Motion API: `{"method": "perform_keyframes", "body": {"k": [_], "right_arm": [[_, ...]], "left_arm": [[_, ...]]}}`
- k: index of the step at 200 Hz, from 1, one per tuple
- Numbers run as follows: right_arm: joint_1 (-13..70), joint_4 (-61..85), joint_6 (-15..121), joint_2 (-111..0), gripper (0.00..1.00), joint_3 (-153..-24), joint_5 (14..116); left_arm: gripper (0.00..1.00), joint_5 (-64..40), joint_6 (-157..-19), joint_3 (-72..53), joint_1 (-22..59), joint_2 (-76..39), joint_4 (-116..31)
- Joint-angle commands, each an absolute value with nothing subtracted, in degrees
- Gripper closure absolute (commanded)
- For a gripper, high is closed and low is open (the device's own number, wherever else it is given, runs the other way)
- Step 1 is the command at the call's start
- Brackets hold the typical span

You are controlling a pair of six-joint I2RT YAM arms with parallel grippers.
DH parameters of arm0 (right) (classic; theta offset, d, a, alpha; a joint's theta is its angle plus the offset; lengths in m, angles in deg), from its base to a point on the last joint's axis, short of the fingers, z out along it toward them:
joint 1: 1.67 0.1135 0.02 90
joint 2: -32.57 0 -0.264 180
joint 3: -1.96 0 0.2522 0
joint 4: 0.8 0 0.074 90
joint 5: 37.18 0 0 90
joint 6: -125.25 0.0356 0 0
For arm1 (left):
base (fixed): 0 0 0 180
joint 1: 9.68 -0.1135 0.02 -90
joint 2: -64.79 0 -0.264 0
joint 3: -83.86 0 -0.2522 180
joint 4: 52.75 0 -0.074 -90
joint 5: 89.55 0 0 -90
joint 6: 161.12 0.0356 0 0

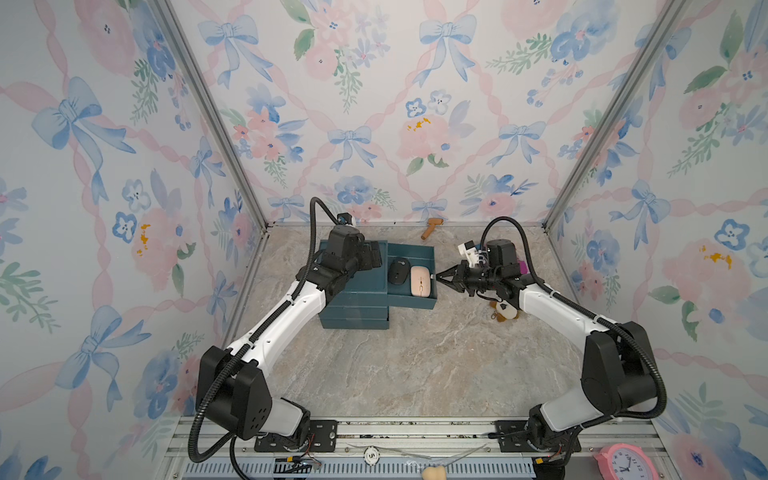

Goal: Take the mice out of the drawer
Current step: Open the drawer in the storage box.

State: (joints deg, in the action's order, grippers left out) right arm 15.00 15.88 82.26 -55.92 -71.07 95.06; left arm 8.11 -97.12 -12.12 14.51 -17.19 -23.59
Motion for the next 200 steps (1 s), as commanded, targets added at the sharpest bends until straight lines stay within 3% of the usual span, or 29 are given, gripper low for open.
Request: {"method": "perform_keyframes", "body": {"k": [1,26,42,51,62,95,148,200], "right_arm": [[13.04,19.75,79.71,-55.12,1.0,-70.8,93.26],[12.99,22.59,78.09,-55.58,1.0,-73.1,92.31],[12.88,24.65,77.84,-55.43,0.9,-74.85,90.92],[12.88,25.27,77.96,-55.2,0.82,-75.79,90.44],[12.9,26.34,78.22,-54.4,0.62,-77.47,88.84],[14.73,38.01,77.58,-49.86,0.42,-85.48,73.67],[31.83,52.61,78.05,-50.0,0.32,-99.26,42.7],[42.4,57.03,81.96,-64.44,0.21,-112.69,30.67]], "left_arm": [[0.02,2.73,-95.83,-12.27,14.45,-18.24,-17.73],[0.02,2.23,-95.56,-11.85,15.18,-18.49,-17.72],[0.02,2.34,-95.56,-11.63,15.56,-18.62,-17.73],[0.02,2.42,-95.6,-11.41,15.75,-18.6,-17.71],[0.02,2.68,-95.71,-11.07,15.86,-18.62,-17.71],[0.02,4.33,-95.89,-10.09,15.87,-18.0,-17.71],[0.02,6.21,-94.68,-8.99,15.81,-16.4,-17.78],[0.02,5.89,-94.25,-10.65,15.8,-14.12,-19.02]]}}
